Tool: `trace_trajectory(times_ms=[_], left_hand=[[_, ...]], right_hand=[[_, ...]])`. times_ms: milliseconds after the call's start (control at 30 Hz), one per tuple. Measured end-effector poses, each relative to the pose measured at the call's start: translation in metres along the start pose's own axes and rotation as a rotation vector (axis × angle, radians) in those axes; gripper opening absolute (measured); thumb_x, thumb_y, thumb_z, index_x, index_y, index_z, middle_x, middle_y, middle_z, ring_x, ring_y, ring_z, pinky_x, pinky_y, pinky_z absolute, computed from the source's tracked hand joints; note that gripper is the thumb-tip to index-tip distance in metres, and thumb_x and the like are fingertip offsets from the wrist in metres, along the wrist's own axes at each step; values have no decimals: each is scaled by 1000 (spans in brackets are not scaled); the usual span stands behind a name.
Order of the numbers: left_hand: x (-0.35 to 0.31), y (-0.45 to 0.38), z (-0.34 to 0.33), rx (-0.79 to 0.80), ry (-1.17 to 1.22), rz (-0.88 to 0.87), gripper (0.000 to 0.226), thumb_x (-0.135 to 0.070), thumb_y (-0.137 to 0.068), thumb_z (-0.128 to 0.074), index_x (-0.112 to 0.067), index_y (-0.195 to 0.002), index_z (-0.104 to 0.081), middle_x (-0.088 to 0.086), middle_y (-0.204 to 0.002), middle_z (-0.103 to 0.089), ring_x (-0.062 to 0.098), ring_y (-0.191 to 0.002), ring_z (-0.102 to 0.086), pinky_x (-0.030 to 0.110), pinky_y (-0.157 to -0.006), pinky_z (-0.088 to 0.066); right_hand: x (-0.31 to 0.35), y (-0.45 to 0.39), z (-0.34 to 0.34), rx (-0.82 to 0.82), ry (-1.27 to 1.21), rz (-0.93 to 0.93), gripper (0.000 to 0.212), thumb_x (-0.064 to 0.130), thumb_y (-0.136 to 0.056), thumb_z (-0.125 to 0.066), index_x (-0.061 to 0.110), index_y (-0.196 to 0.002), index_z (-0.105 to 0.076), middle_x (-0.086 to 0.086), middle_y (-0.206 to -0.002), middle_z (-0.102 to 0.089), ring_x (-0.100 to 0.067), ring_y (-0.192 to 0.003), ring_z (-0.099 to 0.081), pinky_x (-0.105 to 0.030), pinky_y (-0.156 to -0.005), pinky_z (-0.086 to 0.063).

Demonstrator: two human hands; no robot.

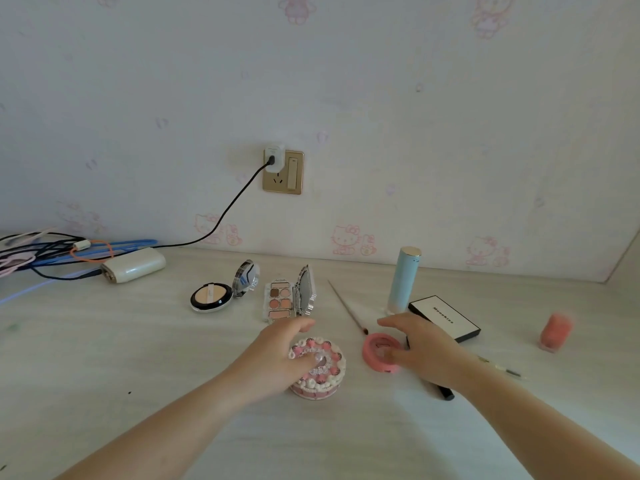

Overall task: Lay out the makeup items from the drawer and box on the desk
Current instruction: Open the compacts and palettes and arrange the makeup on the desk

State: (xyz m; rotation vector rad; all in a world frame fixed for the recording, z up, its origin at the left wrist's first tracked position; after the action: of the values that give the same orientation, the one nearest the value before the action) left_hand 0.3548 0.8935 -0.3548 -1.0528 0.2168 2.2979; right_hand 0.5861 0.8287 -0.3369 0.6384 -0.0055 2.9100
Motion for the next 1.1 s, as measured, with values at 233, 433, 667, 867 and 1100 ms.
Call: trace_trajectory(times_ms=[233,433,667,867,1100], left_hand=[[-15,-2,-8,-17,37,-27,52,-28,-89,-58,-32,-137,-39,-19,-135,-41,-3,-131,-32,16,-104,-25],[-30,0,-3,-123,190,-51,36,-25,-91,-58,-38,-123,-50,-22,-124,-51,-7,-118,-48,19,-102,-39],[-49,2,-5,237,969,214,42,-42,-87,-61,-23,-125,-58,5,-125,-63,23,-105,-66,41,-89,-54],[-58,6,-2,343,1012,138,43,-39,-86,-59,-17,-123,-61,5,-106,-69,21,-90,-68,37,-82,-57],[-55,5,0,54,861,-8,63,-25,-71,-78,-35,-128,-54,-4,-120,-64,17,-102,-68,35,-84,-55]], right_hand=[[7,-3,-12,10,343,16,62,55,-80,-56,36,-136,-39,6,-136,-48,-18,-126,-42,-31,-102,-35],[13,8,2,-101,71,215,71,40,-78,-66,38,-139,-31,15,-132,-46,-5,-122,-40,-19,-104,-32],[42,31,26,-208,-182,520,87,20,-77,-72,54,-137,-19,31,-134,-42,10,-121,-41,-3,-93,-35],[51,34,24,-159,-155,572,89,18,-80,-71,48,-142,-14,34,-140,-36,15,-123,-39,-4,-97,-34],[66,32,20,-16,-857,239,34,31,-91,-55,40,-124,-50,16,-129,-55,0,-109,-60,-32,-91,-54]])
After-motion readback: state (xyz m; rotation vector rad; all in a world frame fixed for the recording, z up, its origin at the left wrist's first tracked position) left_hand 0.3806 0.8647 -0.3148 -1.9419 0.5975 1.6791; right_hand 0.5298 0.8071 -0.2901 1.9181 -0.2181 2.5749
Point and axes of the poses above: each hand's wrist, its own y-axis away from the middle knuckle, its own z-axis out of the back of the hand, x = y × z, the point moved 2 cm from there along -y, towards the middle knuckle
